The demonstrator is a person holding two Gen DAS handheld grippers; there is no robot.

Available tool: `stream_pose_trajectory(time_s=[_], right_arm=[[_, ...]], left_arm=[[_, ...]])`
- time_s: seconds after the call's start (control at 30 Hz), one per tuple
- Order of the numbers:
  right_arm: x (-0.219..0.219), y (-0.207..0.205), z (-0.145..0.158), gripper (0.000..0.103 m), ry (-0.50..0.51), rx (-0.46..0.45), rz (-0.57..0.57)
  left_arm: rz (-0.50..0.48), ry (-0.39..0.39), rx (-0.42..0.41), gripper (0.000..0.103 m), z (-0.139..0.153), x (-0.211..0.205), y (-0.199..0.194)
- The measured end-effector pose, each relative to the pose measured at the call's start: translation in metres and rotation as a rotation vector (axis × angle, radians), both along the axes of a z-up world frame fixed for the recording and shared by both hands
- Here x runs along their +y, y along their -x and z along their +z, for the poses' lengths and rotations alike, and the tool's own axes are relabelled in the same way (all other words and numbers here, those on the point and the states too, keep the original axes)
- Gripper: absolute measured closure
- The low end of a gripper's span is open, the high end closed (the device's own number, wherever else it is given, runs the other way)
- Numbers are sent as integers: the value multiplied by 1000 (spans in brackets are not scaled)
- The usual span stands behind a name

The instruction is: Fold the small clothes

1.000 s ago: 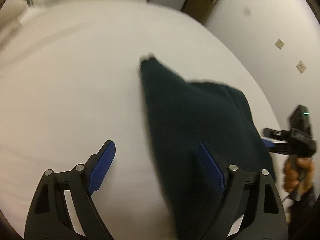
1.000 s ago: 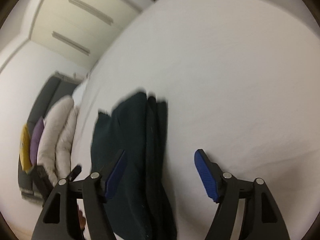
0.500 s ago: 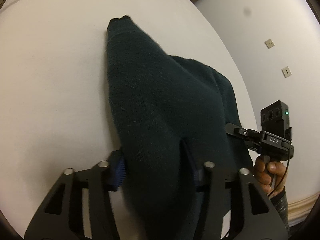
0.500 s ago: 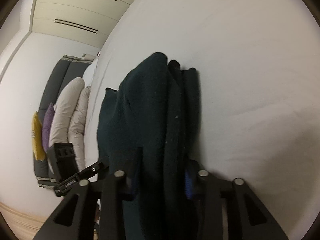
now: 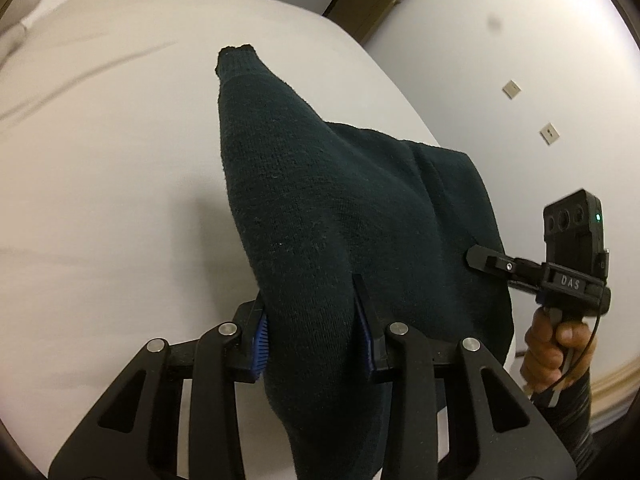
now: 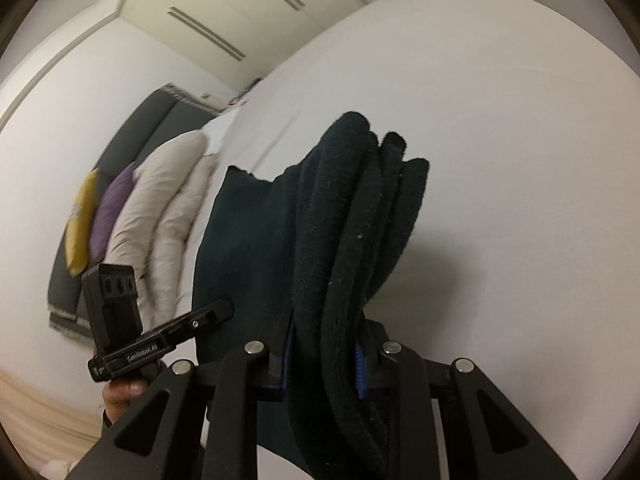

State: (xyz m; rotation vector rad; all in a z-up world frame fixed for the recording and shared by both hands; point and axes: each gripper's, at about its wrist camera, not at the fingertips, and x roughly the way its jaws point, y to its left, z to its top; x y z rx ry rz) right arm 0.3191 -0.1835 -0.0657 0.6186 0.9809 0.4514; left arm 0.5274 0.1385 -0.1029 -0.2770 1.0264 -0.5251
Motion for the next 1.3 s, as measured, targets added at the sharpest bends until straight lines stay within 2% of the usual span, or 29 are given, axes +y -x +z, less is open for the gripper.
stream_pose_trajectory(time_s=[0.07,0.2,0.4,0.57,0.7,0.77,0.83,0.9,1.0,1.13,1.17,1.3], right_arm=[[15,10,0,78,-15,2,9],[53,29,-11,78,-28,28,33],[84,43,-41,78,-34,68,28],[88,46,-90,78,-42,145,8],[72,51,-117,74,-72,181,-15],[66,54,-125,68,-77,173,-18],[66,55,-129,67,-90,154,-18],[63,56,-132,67,-111,141,-17],[60,57,-133,67,-129,131,-21],[57,67,-118,53,-82,127,-70],[55,73,-111,49,-57,108,-77],[49,99,-77,45,9,23,-99]], left_arm=[[1,-19,-8,70,5,10,17],[20,-38,6,70,-3,35,49],[28,-40,47,69,-38,46,71],[36,-65,111,67,-80,38,69],[61,-39,118,59,-90,34,65],[59,-73,96,54,-90,30,67],[66,-107,79,47,-91,16,64],[86,-127,73,34,-95,23,67],[116,-122,76,28,-95,18,66],[153,-185,-2,28,-77,15,80],[172,-223,-50,28,-66,13,87],[241,-291,-222,28,-26,6,115]])
